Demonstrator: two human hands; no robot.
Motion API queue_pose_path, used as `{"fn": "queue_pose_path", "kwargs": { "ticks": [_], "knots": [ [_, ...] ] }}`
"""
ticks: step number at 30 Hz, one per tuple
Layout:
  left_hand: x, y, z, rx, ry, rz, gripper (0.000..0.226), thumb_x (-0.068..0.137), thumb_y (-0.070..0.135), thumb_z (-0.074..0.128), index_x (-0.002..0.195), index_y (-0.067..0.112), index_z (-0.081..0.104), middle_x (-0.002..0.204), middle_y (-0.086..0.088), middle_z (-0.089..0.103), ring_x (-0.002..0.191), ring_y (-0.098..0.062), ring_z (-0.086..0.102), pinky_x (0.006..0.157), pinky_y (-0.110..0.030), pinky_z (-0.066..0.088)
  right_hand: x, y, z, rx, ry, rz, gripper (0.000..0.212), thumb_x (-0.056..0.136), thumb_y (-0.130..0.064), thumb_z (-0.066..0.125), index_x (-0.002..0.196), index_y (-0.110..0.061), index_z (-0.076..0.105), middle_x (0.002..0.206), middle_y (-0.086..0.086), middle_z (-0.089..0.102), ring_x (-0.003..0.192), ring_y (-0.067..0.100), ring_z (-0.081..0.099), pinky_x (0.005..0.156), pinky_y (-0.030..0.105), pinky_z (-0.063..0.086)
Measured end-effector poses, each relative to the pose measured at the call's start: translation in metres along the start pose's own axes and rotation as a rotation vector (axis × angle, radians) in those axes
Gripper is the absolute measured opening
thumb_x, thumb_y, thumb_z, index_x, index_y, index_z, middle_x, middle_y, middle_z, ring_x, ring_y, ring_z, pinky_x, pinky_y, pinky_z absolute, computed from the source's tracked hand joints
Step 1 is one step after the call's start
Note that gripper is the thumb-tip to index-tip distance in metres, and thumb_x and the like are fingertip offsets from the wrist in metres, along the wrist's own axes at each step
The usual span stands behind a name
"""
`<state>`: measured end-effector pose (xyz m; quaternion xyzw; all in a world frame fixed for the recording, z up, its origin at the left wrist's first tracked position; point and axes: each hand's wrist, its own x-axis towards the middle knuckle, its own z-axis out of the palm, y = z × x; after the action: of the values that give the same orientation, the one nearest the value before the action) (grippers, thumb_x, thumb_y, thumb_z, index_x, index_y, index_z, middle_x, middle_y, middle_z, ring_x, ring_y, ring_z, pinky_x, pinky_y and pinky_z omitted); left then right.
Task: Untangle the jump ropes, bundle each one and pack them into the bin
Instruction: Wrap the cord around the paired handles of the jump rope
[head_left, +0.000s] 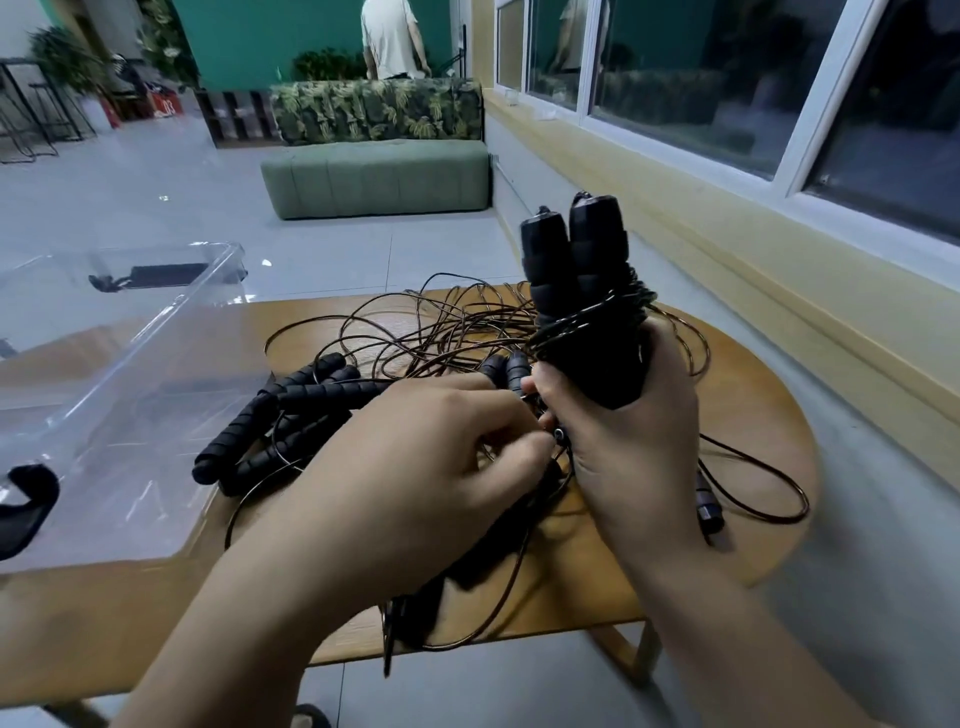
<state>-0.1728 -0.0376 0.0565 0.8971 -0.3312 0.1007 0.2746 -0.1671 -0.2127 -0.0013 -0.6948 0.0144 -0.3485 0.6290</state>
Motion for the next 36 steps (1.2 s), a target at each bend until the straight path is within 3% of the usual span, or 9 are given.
{"fn": "queue_pose_path", "kwargs": {
  "ticks": [4, 8, 12, 15, 19, 25, 29, 32, 36],
  "knots": [
    [-0.002, -0.004, 0.001, 0.174, -0.126, -0.053, 0.061, 0.064, 0.089, 0.062, 0.106, 0.045, 0.066, 0.087, 0.022, 0.064, 0.080, -0.001, 0.060, 0.072, -0.035, 0.056, -0.006, -0.003, 0.004, 0.018, -0.027, 0.030, 0.039, 0.088, -0.019, 0.088, 0.117, -0.020, 0.062, 0.099, 0.001, 0.078, 0.090, 0.021, 0.078, 0.078, 0.049, 0.065],
    [-0.007, 0.006, -0.005, 0.433, -0.183, -0.132, 0.063, 0.079, 0.071, 0.063, 0.134, 0.047, 0.044, 0.110, 0.017, 0.065, 0.104, -0.012, 0.060, 0.084, -0.037, 0.056, -0.005, 0.000, 0.005, -0.017, -0.030, 0.041, 0.037, 0.086, -0.028, 0.089, 0.113, -0.022, 0.064, 0.098, -0.001, 0.077, 0.090, 0.023, 0.076, 0.081, 0.053, 0.064],
    [-0.005, 0.001, 0.000, 0.510, -0.276, -0.182, 0.072, 0.077, 0.068, 0.078, 0.133, 0.046, 0.038, 0.116, 0.013, 0.062, 0.107, -0.019, 0.062, 0.081, -0.038, 0.055, -0.006, 0.003, 0.005, -0.024, -0.053, 0.003, 0.037, 0.084, -0.030, 0.088, 0.110, -0.028, 0.061, 0.102, 0.003, 0.078, 0.092, 0.031, 0.076, 0.080, 0.056, 0.062],
    [-0.005, -0.005, 0.008, 0.532, -0.224, -0.170, 0.059, 0.082, 0.062, 0.076, 0.130, 0.046, 0.046, 0.109, 0.011, 0.066, 0.103, -0.020, 0.064, 0.079, -0.037, 0.055, -0.005, 0.005, 0.005, -0.012, -0.064, -0.003, 0.038, 0.085, -0.029, 0.088, 0.111, -0.028, 0.061, 0.103, 0.004, 0.077, 0.093, 0.032, 0.076, 0.080, 0.056, 0.062],
    [-0.006, -0.014, -0.007, 0.105, -0.026, -0.105, 0.029, 0.084, 0.045, 0.083, 0.110, 0.044, 0.070, 0.092, 0.021, 0.073, 0.088, -0.004, 0.067, 0.078, -0.035, 0.055, -0.002, 0.004, 0.002, 0.029, -0.058, -0.002, 0.038, 0.087, -0.018, 0.089, 0.113, -0.021, 0.062, 0.101, 0.004, 0.076, 0.089, 0.031, 0.076, 0.078, 0.055, 0.063],
    [-0.005, -0.040, -0.023, -0.471, 0.115, -0.233, 0.035, 0.075, 0.037, 0.095, 0.098, 0.026, 0.071, 0.090, -0.001, 0.077, 0.079, -0.019, 0.072, 0.077, -0.039, 0.056, 0.016, 0.012, -0.003, 0.231, -0.027, 0.099, 0.035, 0.085, -0.005, 0.087, 0.114, -0.007, 0.066, 0.104, 0.011, 0.079, 0.095, 0.035, 0.079, 0.088, 0.053, 0.064],
    [0.004, -0.059, -0.019, -0.802, 0.303, -0.396, 0.038, 0.061, 0.026, 0.097, 0.077, 0.019, 0.063, 0.083, -0.015, 0.075, 0.070, -0.027, 0.073, 0.066, -0.033, 0.056, 0.023, 0.010, -0.007, 0.384, -0.002, 0.258, 0.035, 0.089, 0.004, 0.080, 0.120, 0.006, 0.065, 0.099, 0.014, 0.081, 0.088, 0.029, 0.080, 0.063, 0.030, 0.056],
    [0.008, -0.068, -0.015, -1.119, 0.348, -0.402, 0.042, 0.072, 0.010, 0.090, 0.094, 0.013, 0.055, 0.104, -0.032, 0.071, 0.097, -0.052, 0.075, 0.082, -0.055, 0.062, 0.025, 0.010, -0.010, 0.437, 0.009, 0.321, 0.036, 0.090, 0.004, 0.078, 0.123, 0.009, 0.065, 0.105, 0.020, 0.079, 0.087, 0.028, 0.079, 0.063, 0.027, 0.055],
    [0.012, -0.068, -0.008, -1.149, 0.322, -0.350, 0.068, 0.076, 0.003, 0.083, 0.134, 0.016, 0.050, 0.121, -0.022, 0.071, 0.111, -0.047, 0.073, 0.088, -0.058, 0.062, 0.027, 0.007, -0.011, 0.467, 0.007, 0.356, 0.024, 0.091, 0.005, 0.076, 0.114, -0.002, 0.072, 0.105, 0.017, 0.079, 0.089, 0.026, 0.078, 0.065, 0.026, 0.056]
  ]
}}
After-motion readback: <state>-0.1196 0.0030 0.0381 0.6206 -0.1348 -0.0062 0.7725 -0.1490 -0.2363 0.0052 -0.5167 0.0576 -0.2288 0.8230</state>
